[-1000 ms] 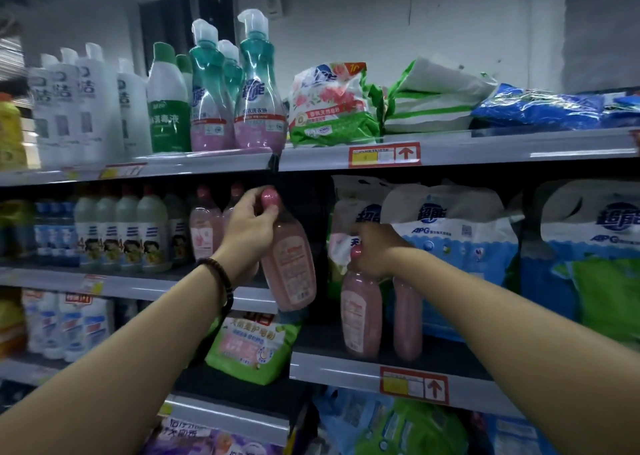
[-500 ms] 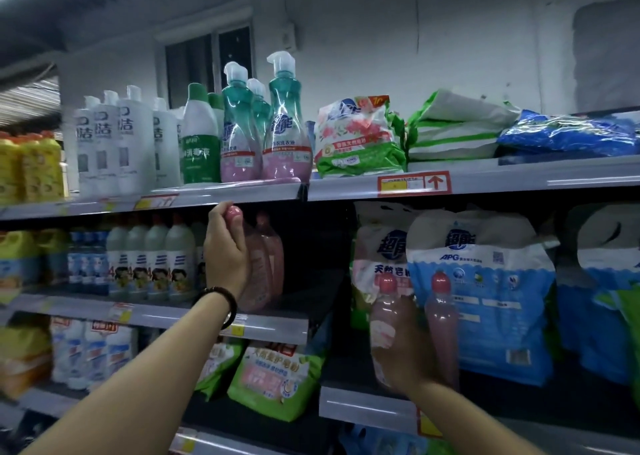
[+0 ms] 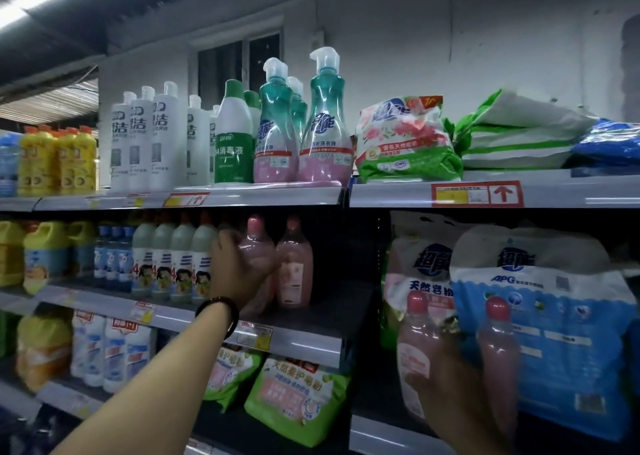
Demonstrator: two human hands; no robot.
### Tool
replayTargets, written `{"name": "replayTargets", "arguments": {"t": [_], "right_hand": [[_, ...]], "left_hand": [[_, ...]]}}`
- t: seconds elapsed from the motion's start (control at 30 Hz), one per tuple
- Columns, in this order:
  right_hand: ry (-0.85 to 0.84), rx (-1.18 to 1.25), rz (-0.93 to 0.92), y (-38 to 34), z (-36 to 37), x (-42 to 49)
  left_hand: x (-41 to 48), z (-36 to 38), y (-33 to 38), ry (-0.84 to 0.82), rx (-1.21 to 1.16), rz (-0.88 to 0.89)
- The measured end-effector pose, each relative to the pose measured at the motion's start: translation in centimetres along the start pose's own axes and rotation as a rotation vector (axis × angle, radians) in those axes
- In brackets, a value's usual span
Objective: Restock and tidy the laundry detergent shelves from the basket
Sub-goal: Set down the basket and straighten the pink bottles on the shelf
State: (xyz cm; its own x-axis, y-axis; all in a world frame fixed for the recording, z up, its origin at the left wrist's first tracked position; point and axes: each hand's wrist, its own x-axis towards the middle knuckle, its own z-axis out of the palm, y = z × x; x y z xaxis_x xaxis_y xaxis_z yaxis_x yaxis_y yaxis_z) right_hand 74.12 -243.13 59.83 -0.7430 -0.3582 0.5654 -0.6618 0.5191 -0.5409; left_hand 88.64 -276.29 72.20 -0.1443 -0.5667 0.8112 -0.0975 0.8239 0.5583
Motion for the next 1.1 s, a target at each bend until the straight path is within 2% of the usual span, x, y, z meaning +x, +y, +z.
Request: {"name": "replayTargets", "arguments": {"t": [0.07, 0.13, 0.27, 0.37, 0.47, 0.6, 0.93, 1.1], "right_hand": [[-0.014, 0.052, -0.04, -0.6, -0.3, -0.3], [0.05, 0.089, -0.105, -1.3, -0.8, -0.3], [0.06, 0.162, -0.193, -4.0, -2.9, 1.1], [0.07, 0.185, -0.281, -6.9, -3.8, 2.4], [-0.001, 0.222, -0.328, -9.6, -3.3, 3.9], [-0.051, 0.206, -0.435, -12.6, -1.5, 5.3], [-0.077, 0.353, -0.31, -18.0, 5.3, 8.3], [-0.072, 0.412, -0.223, -18.9, 7.3, 9.1]], "left_hand": [[-1.0, 0.4, -1.0, -0.04, 0.041, -0.079], [-1.3, 0.4, -2.0, -0.025, 0.036, -0.145], [-0.6, -0.5, -3.4, -0.126, -0.028, -0.077], [-0.5, -1.5, -4.1, -0.202, -0.058, -0.128], [-1.6, -1.4, -3.6, -0.167, -0.01, -0.163], [-3.4, 0.5, -2.4, -0.106, 0.178, -0.208], [-4.7, 1.4, -4.8, -0.164, 0.148, -0.144], [-4.2, 1.0, -5.9, -0.322, 0.215, -0.101]]}}
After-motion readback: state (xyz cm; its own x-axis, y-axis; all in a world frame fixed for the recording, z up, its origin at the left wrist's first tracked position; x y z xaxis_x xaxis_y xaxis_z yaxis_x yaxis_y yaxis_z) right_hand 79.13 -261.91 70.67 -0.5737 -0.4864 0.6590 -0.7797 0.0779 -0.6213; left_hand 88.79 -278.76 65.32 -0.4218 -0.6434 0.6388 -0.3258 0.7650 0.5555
